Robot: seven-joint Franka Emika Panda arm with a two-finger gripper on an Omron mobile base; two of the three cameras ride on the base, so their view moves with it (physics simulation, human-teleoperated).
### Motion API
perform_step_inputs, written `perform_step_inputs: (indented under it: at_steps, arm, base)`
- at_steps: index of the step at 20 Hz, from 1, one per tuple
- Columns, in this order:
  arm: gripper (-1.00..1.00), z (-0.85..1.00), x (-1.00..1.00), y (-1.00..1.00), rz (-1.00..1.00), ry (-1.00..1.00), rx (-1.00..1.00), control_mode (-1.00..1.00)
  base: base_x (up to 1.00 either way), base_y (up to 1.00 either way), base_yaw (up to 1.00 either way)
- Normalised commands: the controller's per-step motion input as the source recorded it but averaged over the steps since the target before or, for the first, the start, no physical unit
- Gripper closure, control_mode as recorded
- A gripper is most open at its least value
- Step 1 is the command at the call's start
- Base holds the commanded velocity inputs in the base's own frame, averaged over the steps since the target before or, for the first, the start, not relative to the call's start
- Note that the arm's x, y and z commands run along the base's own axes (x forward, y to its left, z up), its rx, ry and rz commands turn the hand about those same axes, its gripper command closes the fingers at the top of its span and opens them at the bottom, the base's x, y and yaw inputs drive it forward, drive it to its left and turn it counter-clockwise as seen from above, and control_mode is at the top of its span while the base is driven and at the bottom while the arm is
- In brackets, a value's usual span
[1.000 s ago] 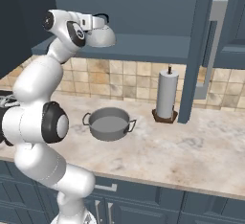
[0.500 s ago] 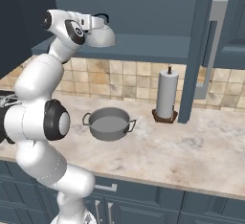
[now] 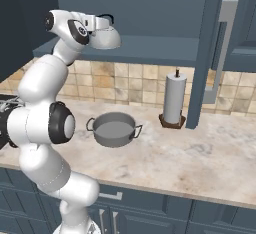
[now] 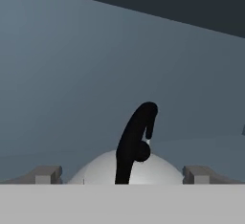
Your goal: Pick the kettle from the cabinet and place it on a stove burner. Then pick the pot from the counter and place it on another stove burner. Finally, turn both burners on.
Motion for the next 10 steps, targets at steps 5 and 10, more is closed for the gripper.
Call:
perform_step_inputs:
  at_steps: [5, 10]
  arm:
    - [-1.0, 0.0, 0.01, -0.15, -0.01, -0.02, 0.0, -1.0]
    - [-1.0, 0.0, 0.05, -0.06, -0.01, 0.0, 0.0, -1.0]
  base:
    - [0.0, 0.0, 0.0]
    - [0.0, 0.0, 0.0]
